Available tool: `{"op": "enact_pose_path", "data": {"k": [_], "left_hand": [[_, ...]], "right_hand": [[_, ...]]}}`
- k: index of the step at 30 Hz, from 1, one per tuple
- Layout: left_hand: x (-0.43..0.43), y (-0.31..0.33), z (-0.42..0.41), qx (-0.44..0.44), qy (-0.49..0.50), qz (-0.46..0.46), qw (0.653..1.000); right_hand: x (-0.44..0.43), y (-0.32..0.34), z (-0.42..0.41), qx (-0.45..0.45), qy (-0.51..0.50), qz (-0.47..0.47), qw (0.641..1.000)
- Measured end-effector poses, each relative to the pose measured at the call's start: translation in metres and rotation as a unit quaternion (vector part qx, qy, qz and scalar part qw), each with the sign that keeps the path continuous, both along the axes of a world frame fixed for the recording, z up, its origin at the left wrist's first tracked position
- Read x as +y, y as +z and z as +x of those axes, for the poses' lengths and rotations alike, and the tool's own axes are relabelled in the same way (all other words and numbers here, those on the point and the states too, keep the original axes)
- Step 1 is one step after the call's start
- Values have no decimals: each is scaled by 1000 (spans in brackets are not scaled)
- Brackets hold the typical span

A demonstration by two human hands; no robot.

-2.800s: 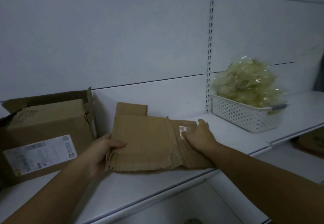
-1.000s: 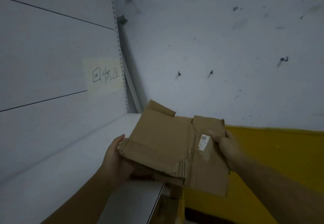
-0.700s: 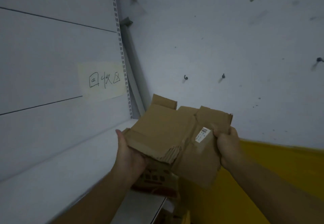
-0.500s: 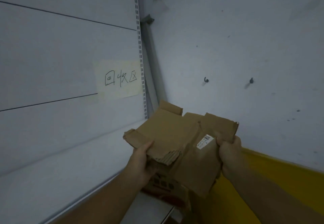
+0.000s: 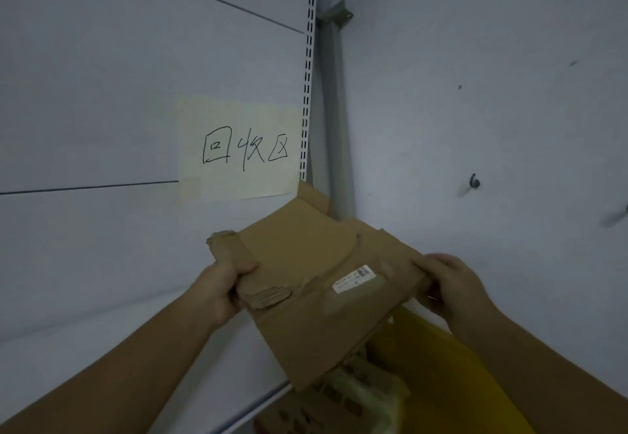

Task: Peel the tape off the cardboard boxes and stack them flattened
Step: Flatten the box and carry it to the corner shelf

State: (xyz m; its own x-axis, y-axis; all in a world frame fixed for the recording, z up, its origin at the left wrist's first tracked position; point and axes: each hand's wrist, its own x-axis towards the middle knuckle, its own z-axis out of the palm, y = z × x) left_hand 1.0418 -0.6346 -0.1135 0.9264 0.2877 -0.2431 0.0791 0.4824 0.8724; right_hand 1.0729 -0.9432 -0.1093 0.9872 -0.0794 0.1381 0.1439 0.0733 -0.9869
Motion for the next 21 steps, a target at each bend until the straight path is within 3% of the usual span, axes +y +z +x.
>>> {"op": "enact_pose_path", "data": {"k": [3, 6, 9, 11, 12, 14, 15, 16, 19, 21], "left_hand": [[7, -8, 28, 32, 2, 38, 999], [9, -22, 43, 71, 18, 59, 996], [11, -32, 59, 103, 52, 104, 988], [8, -33, 69, 115, 66, 134, 982], [5, -34, 73, 127, 74, 153, 977], [-3, -34, 80, 155, 96, 204, 962], [-5, -34, 82, 162, 107, 222, 956], [-7, -34, 84, 165, 121, 232, 951], [-17, -35, 88, 170, 173, 269, 932], [-27, -35, 94, 172, 225, 335, 899]], "right_hand": [[0, -7, 38, 8, 19, -149, 989], [8, -27, 71, 11, 45, -293, 955], [11, -38, 101, 22, 124, -479, 869], [13, -33, 118, -8, 110, -579, 808], [18, -29, 125, -54, 71, -599, 795], [38, -23, 132, -175, 43, -539, 823], [52, -21, 133, -229, 84, -498, 832], [66, -23, 133, -275, 150, -486, 816], [95, -45, 138, -328, 307, -575, 683], [99, -58, 145, -339, 317, -617, 636]]}}
